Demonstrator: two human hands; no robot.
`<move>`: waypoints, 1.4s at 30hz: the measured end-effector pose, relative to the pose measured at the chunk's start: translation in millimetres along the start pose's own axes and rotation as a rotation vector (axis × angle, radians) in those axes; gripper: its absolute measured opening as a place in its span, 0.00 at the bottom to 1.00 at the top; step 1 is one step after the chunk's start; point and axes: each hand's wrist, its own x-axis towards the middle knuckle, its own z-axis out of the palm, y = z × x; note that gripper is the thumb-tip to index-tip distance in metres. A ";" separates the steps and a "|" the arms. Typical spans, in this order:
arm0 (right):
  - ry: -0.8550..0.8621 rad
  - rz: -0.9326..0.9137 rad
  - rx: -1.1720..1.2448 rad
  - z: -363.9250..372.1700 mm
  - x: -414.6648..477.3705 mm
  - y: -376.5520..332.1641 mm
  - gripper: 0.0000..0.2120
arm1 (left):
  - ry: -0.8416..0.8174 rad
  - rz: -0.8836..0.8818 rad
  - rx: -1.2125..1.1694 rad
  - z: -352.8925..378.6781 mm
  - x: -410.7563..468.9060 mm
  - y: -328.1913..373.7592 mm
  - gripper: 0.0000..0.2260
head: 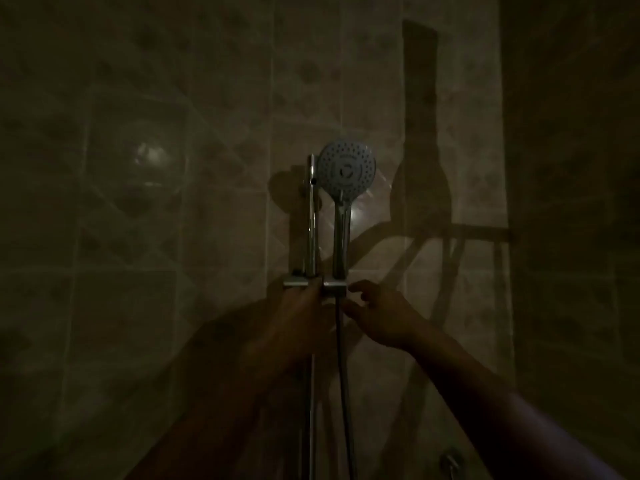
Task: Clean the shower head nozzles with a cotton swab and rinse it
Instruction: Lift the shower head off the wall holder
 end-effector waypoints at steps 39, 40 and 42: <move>0.419 -0.049 0.088 -88.5 87.9 -73.2 0.21 | -0.108 -0.058 -0.847 -14.3 122.4 19.9 0.22; 0.422 -0.050 0.073 -97.4 81.2 -73.4 0.23 | -0.105 -0.042 -0.827 -15.0 122.1 29.2 0.22; 0.418 -0.040 0.063 -114.9 64.2 -71.6 0.27 | -0.139 -0.027 -0.827 -18.1 116.3 51.2 0.23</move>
